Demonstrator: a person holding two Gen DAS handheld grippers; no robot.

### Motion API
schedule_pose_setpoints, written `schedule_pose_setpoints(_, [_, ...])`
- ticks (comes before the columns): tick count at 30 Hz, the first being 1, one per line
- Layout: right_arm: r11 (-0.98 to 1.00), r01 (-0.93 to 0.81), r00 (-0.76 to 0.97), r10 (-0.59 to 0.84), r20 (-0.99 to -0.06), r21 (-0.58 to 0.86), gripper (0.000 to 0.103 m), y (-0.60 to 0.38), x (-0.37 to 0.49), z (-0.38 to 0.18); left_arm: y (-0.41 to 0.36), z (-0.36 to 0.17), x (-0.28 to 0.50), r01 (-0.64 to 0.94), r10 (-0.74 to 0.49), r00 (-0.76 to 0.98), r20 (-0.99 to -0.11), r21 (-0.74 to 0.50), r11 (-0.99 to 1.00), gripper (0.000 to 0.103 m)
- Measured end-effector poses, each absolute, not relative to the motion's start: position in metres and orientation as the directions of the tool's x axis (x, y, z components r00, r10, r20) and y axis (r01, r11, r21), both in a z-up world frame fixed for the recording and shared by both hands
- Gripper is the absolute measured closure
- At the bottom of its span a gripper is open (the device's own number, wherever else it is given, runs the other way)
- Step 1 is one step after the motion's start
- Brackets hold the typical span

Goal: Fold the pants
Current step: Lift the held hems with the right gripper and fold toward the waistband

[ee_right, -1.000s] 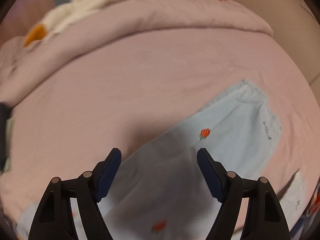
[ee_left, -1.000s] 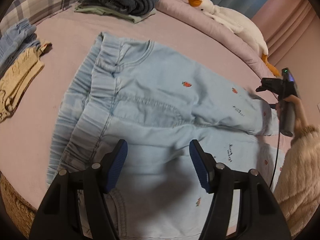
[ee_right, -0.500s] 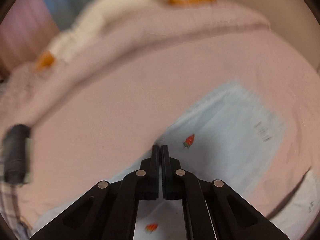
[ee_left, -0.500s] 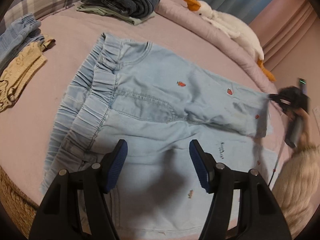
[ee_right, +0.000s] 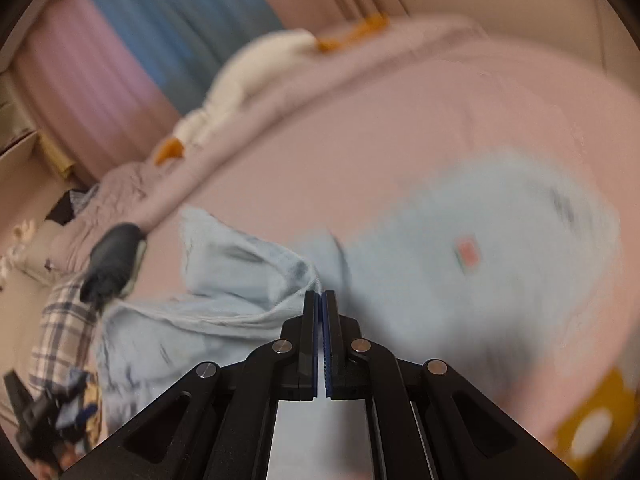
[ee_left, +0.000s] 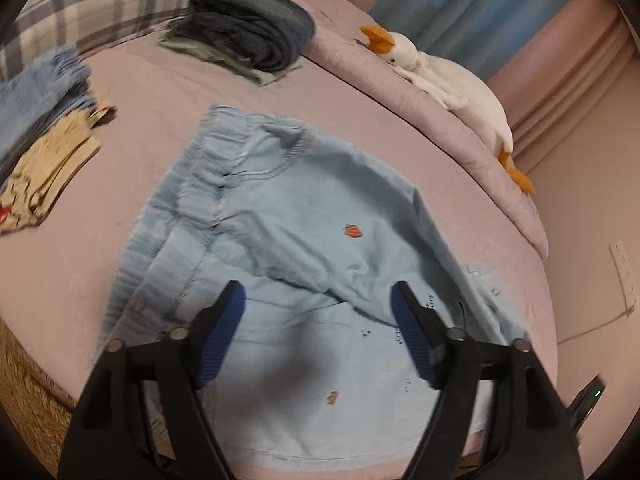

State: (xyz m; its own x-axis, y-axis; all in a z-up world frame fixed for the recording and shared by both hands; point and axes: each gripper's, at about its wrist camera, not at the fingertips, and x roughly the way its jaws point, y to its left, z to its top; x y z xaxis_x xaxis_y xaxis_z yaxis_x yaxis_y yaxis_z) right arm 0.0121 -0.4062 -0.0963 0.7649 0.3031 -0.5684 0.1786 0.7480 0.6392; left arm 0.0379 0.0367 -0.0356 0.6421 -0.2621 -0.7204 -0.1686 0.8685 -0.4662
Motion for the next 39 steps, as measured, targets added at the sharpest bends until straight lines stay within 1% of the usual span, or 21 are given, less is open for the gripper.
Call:
schedule_pose_setpoints(1, [0.733, 0.219, 0.751, 0.294, -0.591, 0.644, 0.102, -0.411, 0.009, -0.108, 0.031, -0.034, 0.042, -0.158, -0.266, 0.643, -0.718, -0.464, 0.872, 0.021])
schedule_pose_setpoints(4, [0.775, 0.351, 0.719, 0.137, -0.681, 0.526, 0.102, -0.421, 0.009, -0.113, 0.018, -0.029, 0.059, -0.122, -0.295, 0.631, -0.718, -0.467, 0.876, 0.019])
schedule_pose_setpoints(8, [0.716, 0.321, 0.731, 0.228, -0.643, 0.619, 0.102, -0.435, 0.011, -0.112, 0.009, -0.033, 0.097, -0.123, -0.343, 0.573, -0.745, -0.491, 0.862, 0.019])
schedule_pose_setpoints(12, [0.728, 0.282, 0.745, 0.245, -0.62, 0.626, 0.102, -0.431, 0.009, -0.097, 0.01, -0.033, 0.106, -0.149, -0.354, 0.583, -0.731, -0.524, 0.838, 0.019])
schedule_pose_setpoints(13, [0.738, 0.262, 0.755, 0.245, -0.608, 0.622, 0.099, -0.429, 0.013, -0.087, 0.009, -0.034, 0.108, -0.155, -0.342, 0.578, -0.741, -0.512, 0.845, 0.019])
schedule_pose_setpoints(14, [0.752, 0.236, 0.765, 0.246, -0.595, 0.615, 0.095, -0.426, 0.02, -0.075, 0.007, -0.035, 0.109, -0.161, -0.334, 0.571, -0.75, -0.501, 0.85, 0.019])
schedule_pose_setpoints(15, [0.769, 0.215, 0.769, 0.246, -0.59, 0.601, 0.078, -0.419, 0.026, -0.068, 0.007, -0.038, 0.11, -0.166, -0.328, 0.561, -0.76, -0.491, 0.855, 0.019])
schedule_pose_setpoints(16, [0.796, 0.182, 0.769, 0.251, -0.588, 0.577, 0.057, -0.41, 0.032, -0.059, 0.006, -0.04, 0.111, -0.168, -0.325, 0.552, -0.768, -0.485, 0.858, 0.019])
schedule_pose_setpoints(18, [0.842, 0.102, 0.769, 0.272, -0.579, 0.53, 0.034, -0.391, 0.037, -0.049, 0.007, -0.043, 0.112, -0.174, -0.323, 0.542, -0.776, -0.48, 0.86, 0.019])
schedule_pose_setpoints(19, [0.868, 0.027, 0.763, 0.303, -0.571, 0.496, 0.034, -0.377, 0.053, -0.038, 0.008, -0.044, 0.113, -0.177, -0.323, 0.537, -0.779, -0.479, 0.86, 0.019])
schedule_pose_setpoints(20, [0.878, -0.017, 0.748, 0.328, -0.577, 0.478, 0.034, -0.371, 0.06, -0.04, 0.009, -0.045, 0.114, -0.18, -0.325, 0.534, -0.781, -0.481, 0.858, 0.019])
schedule_pose_setpoints(21, [0.886, -0.058, 0.705, 0.362, -0.61, 0.459, 0.034, -0.359, 0.079, -0.042, 0.01, -0.046, 0.115, -0.183, -0.326, 0.532, -0.782, -0.482, 0.857, 0.019])
schedule_pose_setpoints(24, [0.9, 0.015, 0.589, 0.344, -0.731, 0.435, 0.034, -0.347, 0.114, -0.071, 0.013, -0.046, 0.116, -0.187, -0.331, 0.53, -0.781, -0.488, 0.853, 0.019])
schedule_pose_setpoints(25, [0.899, 0.035, 0.579, 0.337, -0.742, 0.436, 0.038, -0.348, 0.115, -0.08, 0.014, -0.046, 0.117, -0.186, -0.329, 0.531, -0.781, -0.486, 0.854, 0.019])
schedule_pose_setpoints(26, [0.892, 0.033, 0.576, 0.352, -0.737, 0.452, 0.048, -0.349, 0.114, -0.088, 0.014, -0.046, 0.117, -0.186, -0.323, 0.532, -0.783, -0.48, 0.858, 0.019])
schedule_pose_setpoints(27, [0.876, 0.015, 0.575, 0.387, -0.721, 0.482, 0.089, -0.35, 0.111, -0.094, 0.013, -0.048, 0.118, -0.186, -0.312, 0.528, -0.79, -0.466, 0.865, 0.019])
schedule_pose_setpoints(28, [0.845, -0.007, 0.585, 0.437, -0.684, 0.534, 0.095, -0.352, 0.101, -0.099, 0.012, -0.048, 0.119, -0.184, -0.305, 0.523, -0.796, -0.455, 0.871, 0.019])
schedule_pose_setpoints(31, [0.849, -0.093, 0.633, 0.453, -0.627, 0.52, 0.095, -0.345, 0.068, -0.09, 0.006, -0.052, 0.128, -0.162, -0.318, 0.504, -0.803, -0.45, 0.878, 0.019])
schedule_pose_setpoints(34, [0.864, -0.18, 0.631, 0.468, -0.619, 0.47, 0.095, -0.337, 0.041, -0.087, 0.002, -0.058, 0.143, -0.16, -0.369, 0.47, -0.802, -0.489, 0.858, 0.019])
schedule_pose_setpoints(36, [0.87, -0.176, 0.624, 0.46, -0.632, 0.46, 0.095, -0.345, 0.031, -0.092, 0.0, -0.06, 0.154, -0.161, -0.392, 0.451, -0.802, -0.505, 0.848, 0.019])
schedule_pose_setpoints(39, [0.866, -0.149, 0.615, 0.46, -0.641, 0.478, 0.095, -0.351, 0.028, -0.102, -0.006, -0.069, 0.177, -0.19, -0.376, 0.397, -0.837, -0.476, 0.859, 0.019])
